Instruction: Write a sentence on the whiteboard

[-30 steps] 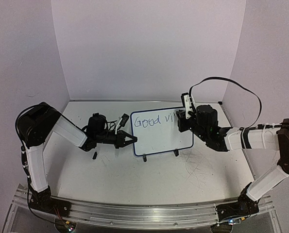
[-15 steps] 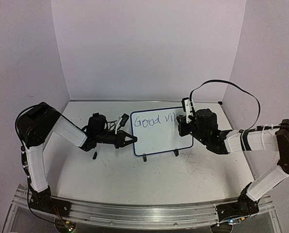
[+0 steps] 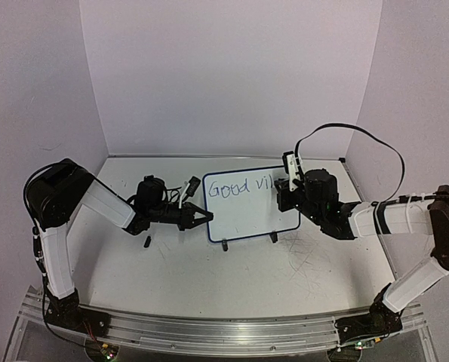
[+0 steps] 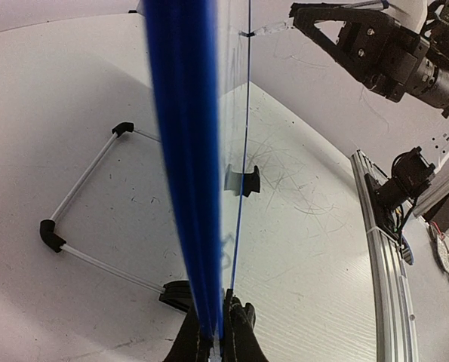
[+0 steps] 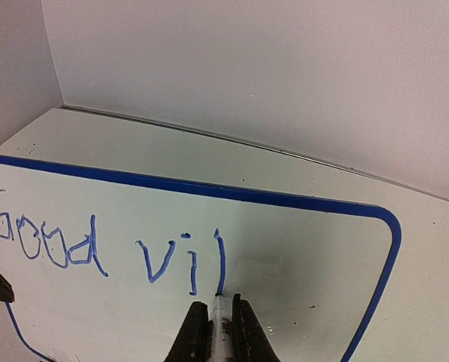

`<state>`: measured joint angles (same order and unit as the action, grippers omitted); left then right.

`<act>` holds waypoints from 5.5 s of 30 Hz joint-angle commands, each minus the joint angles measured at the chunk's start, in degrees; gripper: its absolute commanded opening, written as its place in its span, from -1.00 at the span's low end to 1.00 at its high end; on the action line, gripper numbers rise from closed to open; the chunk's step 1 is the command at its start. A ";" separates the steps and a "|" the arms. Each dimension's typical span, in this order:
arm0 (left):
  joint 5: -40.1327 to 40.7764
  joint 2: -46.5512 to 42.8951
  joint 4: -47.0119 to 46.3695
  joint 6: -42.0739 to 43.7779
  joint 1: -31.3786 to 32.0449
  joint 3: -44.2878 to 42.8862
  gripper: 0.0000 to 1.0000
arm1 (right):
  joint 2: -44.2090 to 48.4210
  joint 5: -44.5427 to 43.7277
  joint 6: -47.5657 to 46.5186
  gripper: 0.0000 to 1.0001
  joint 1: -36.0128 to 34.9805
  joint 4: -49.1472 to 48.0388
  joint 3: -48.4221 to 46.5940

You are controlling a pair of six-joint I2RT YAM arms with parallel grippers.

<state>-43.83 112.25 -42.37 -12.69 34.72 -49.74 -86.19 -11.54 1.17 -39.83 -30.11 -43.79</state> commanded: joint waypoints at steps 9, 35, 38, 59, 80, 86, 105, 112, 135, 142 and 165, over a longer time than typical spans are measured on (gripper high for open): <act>4.99 -1.25 1.86 3.86 -0.62 -0.42 -1.00 | 0.29 -2.70 -0.68 -1.00 0.19 -4.32 -3.57; 5.25 -1.29 2.12 4.06 -0.62 -0.44 -1.00 | 1.24 -6.30 0.82 -1.00 0.19 -1.51 -1.38; 5.25 -1.31 2.13 4.07 -0.61 -0.48 -1.00 | 1.33 -5.17 1.54 -1.00 0.16 -1.10 -0.64; 5.23 -1.31 2.29 4.16 -0.62 -0.46 -1.00 | -1.02 -0.31 3.61 -1.00 -0.53 -1.79 -1.84; 6.39 -1.74 2.32 4.23 -0.61 -0.27 -1.00 | 5.05 -1.74 2.79 -1.00 1.14 -3.23 2.34; 6.13 -1.44 2.42 4.23 -0.62 -0.32 -1.00 | 3.57 -1.42 2.55 -1.00 1.36 -4.73 1.23; 6.22 -1.77 2.49 4.43 -0.62 -0.17 -1.00 | 1.70 -5.89 2.93 -1.00 1.47 -5.25 0.52; 6.13 -1.73 2.52 4.43 -0.62 -0.23 -1.00 | 2.12 -8.03 2.35 -1.00 1.50 -6.84 1.07; 6.03 -1.90 2.56 4.43 -0.62 -0.27 -1.00 | 1.28 -3.13 4.52 -1.00 1.23 -5.62 1.14; 6.00 -1.97 2.66 4.43 -0.60 -0.25 -1.00 | 2.27 -3.75 5.80 -1.00 1.27 -3.82 2.68; 5.98 -2.00 2.65 4.34 -0.62 -0.26 -1.00 | 9.31 -1.56 3.96 -1.00 2.07 -7.01 6.09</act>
<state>-43.81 112.12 -41.87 -11.70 34.83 -49.74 -78.97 -15.24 5.17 -38.57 -34.58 -38.71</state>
